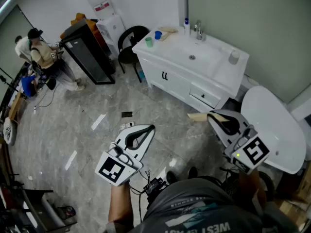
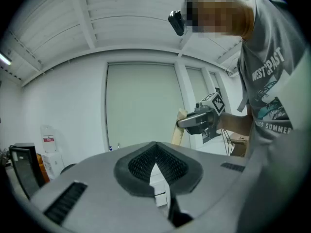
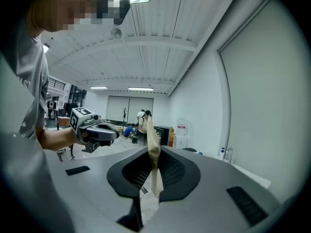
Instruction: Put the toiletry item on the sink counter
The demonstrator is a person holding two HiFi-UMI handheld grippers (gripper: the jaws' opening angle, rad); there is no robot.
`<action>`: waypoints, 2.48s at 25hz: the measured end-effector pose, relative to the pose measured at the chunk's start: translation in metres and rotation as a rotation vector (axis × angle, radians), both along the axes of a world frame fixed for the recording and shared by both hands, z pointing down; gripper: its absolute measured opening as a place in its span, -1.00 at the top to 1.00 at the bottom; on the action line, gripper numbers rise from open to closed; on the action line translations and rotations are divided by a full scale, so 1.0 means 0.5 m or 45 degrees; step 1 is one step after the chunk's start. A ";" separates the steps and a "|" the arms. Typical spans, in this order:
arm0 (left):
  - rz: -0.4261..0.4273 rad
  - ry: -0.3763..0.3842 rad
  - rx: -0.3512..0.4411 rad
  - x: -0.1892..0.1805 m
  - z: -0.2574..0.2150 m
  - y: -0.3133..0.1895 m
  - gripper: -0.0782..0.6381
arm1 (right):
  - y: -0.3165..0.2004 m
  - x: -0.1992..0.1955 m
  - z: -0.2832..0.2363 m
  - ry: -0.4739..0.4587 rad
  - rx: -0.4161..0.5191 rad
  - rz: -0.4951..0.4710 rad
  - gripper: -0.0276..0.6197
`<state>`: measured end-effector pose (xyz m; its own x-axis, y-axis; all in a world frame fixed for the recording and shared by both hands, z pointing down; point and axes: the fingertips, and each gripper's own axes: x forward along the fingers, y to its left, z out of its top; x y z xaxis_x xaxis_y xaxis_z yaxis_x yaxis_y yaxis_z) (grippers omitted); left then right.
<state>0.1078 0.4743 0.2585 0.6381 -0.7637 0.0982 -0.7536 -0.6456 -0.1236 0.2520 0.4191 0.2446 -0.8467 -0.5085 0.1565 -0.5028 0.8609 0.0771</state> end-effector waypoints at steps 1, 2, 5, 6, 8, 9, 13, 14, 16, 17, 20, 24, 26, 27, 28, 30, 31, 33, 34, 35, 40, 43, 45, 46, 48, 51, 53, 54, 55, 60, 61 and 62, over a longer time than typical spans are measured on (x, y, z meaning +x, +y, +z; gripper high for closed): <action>0.001 0.001 0.000 -0.002 -0.002 -0.001 0.77 | -0.001 -0.004 -0.005 -0.008 0.003 0.001 0.76; 0.003 0.002 0.000 -0.005 -0.003 -0.002 0.77 | -0.003 -0.008 -0.009 -0.015 0.005 0.003 0.76; 0.011 0.001 0.001 -0.016 -0.004 -0.005 0.77 | -0.004 -0.021 -0.014 -0.024 0.002 0.010 0.76; 0.015 0.000 0.001 -0.020 -0.005 -0.005 0.77 | -0.004 -0.026 -0.014 -0.025 0.002 0.013 0.76; 0.022 -0.001 0.000 -0.029 -0.007 -0.004 0.77 | -0.003 -0.035 -0.017 -0.027 0.006 0.016 0.76; 0.026 0.000 0.000 -0.033 -0.007 -0.004 0.77 | -0.002 -0.040 -0.019 -0.030 0.013 0.017 0.76; 0.039 0.002 0.009 -0.054 -0.005 -0.001 0.77 | 0.000 -0.058 -0.010 -0.032 -0.005 0.033 0.76; 0.042 0.001 0.009 -0.061 -0.003 0.000 0.78 | 0.001 -0.063 -0.008 -0.037 -0.016 0.038 0.76; 0.046 0.001 0.010 -0.075 0.000 0.003 0.77 | 0.003 -0.074 -0.009 -0.064 -0.030 0.045 0.76; 0.049 0.003 0.013 -0.081 0.000 0.003 0.77 | 0.003 -0.079 -0.011 -0.081 -0.035 0.048 0.76; 0.061 0.015 0.023 -0.094 -0.002 0.003 0.77 | 0.002 -0.092 -0.019 -0.112 -0.038 0.061 0.76; 0.067 0.027 0.022 -0.103 0.000 -0.012 0.77 | -0.016 -0.102 -0.025 -0.121 -0.036 0.070 0.76; 0.064 0.028 0.012 -0.104 0.004 -0.026 0.77 | -0.036 -0.102 -0.024 -0.121 -0.032 0.068 0.76; 0.060 0.023 0.006 -0.103 0.008 -0.036 0.77 | -0.049 -0.101 -0.023 -0.123 -0.030 0.067 0.76; 0.054 0.017 0.001 -0.103 0.012 -0.049 0.78 | -0.066 -0.099 -0.021 -0.126 -0.029 0.066 0.76; 0.038 0.008 0.001 -0.104 0.016 -0.081 0.77 | -0.102 -0.098 -0.017 -0.136 -0.031 0.059 0.76; 0.030 0.009 0.005 -0.103 0.016 -0.096 0.77 | -0.120 -0.097 -0.014 -0.139 -0.034 0.054 0.76; 0.012 0.010 0.000 -0.100 0.015 -0.125 0.77 | -0.154 -0.096 -0.011 -0.142 -0.043 0.036 0.76; 0.003 0.007 -0.006 -0.096 0.015 -0.141 0.77 | -0.172 -0.095 -0.011 -0.145 -0.046 0.026 0.76; -0.006 0.001 -0.011 -0.092 0.016 -0.160 0.77 | -0.192 -0.092 -0.011 -0.149 -0.047 0.016 0.76; -0.046 -0.004 -0.009 -0.064 0.015 -0.267 0.77 | -0.303 -0.073 -0.008 -0.157 -0.058 -0.028 0.76; -0.063 -0.010 -0.014 -0.044 0.012 -0.321 0.77 | -0.360 -0.060 -0.011 -0.165 -0.063 -0.052 0.76; -0.076 -0.012 -0.015 -0.032 0.012 -0.354 0.77 | -0.395 -0.050 -0.011 -0.172 -0.066 -0.066 0.76; -0.081 -0.015 -0.016 -0.025 0.013 -0.369 0.77 | -0.411 -0.044 -0.010 -0.176 -0.067 -0.072 0.76; -0.088 -0.026 -0.017 -0.010 0.013 -0.394 0.77 | -0.439 -0.032 -0.010 -0.183 -0.067 -0.082 0.76; -0.096 -0.048 -0.018 0.011 0.006 -0.423 0.77 | -0.471 -0.013 -0.013 -0.195 -0.063 -0.095 0.76; -0.094 -0.066 -0.020 0.026 0.005 -0.439 0.77 | -0.493 0.000 -0.015 -0.208 -0.055 -0.100 0.76; -0.091 -0.075 -0.025 0.033 0.006 -0.445 0.77 | -0.503 0.005 -0.014 -0.215 -0.054 -0.100 0.76; -0.088 -0.085 -0.031 0.039 0.008 -0.451 0.77 | -0.512 0.010 -0.014 -0.223 -0.056 -0.099 0.76; -0.092 -0.115 -0.042 0.046 0.005 -0.474 0.77 | -0.543 0.013 -0.007 -0.248 -0.070 -0.109 0.76; -0.096 -0.115 -0.043 0.043 0.005 -0.479 0.77 | -0.548 0.009 -0.003 -0.247 -0.075 -0.112 0.76; -0.099 -0.115 -0.046 0.039 0.006 -0.485 0.77 | -0.554 0.004 0.000 -0.244 -0.081 -0.116 0.76</action>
